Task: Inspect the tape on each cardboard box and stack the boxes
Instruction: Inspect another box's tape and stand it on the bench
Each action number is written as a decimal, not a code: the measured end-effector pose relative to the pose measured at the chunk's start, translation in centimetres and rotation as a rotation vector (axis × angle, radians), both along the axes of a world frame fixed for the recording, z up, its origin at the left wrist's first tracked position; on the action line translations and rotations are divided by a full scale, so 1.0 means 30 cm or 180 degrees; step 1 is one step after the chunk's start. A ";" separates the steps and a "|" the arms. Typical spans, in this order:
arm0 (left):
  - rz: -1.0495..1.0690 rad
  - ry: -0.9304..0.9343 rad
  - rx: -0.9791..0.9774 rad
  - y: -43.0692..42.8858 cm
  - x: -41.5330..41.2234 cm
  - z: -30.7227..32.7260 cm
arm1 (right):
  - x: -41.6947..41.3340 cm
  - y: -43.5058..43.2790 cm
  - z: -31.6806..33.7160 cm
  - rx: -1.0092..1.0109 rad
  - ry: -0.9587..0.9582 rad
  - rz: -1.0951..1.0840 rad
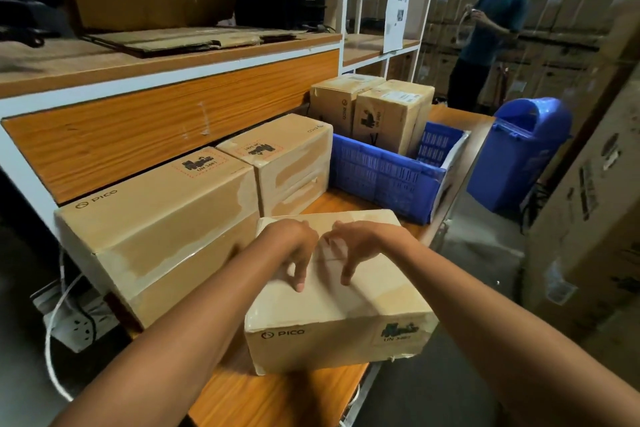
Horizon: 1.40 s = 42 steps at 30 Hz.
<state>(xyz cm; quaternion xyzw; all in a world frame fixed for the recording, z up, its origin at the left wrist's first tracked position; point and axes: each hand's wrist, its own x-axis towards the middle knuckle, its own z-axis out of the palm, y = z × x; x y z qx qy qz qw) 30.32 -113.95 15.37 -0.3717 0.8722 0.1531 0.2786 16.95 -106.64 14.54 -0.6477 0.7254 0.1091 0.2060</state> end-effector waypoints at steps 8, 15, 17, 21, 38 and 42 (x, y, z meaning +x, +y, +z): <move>-0.0329 -0.0209 -0.0262 0.044 -0.149 -0.002 | -0.153 0.062 0.000 0.0035 -0.0084 -0.0165; -0.0532 -0.0010 -0.0012 0.029 -0.187 -0.022 | -0.203 0.143 0.021 0.0233 -0.0238 -0.0326; -0.0568 -0.0004 -0.0044 0.038 -0.183 -0.054 | -0.205 0.164 0.007 0.0290 -0.0134 -0.0348; -0.0608 0.0063 -0.0044 0.034 -0.178 -0.082 | -0.201 0.180 0.006 0.0202 -0.0204 -0.0334; 0.2258 0.2056 -0.0961 0.027 0.077 -0.245 | -0.103 0.245 -0.204 -0.2114 -0.0938 -0.2552; 0.2762 0.2644 -0.0247 -0.020 0.105 -0.183 | -0.085 0.240 -0.181 -0.2178 -0.1363 -0.2712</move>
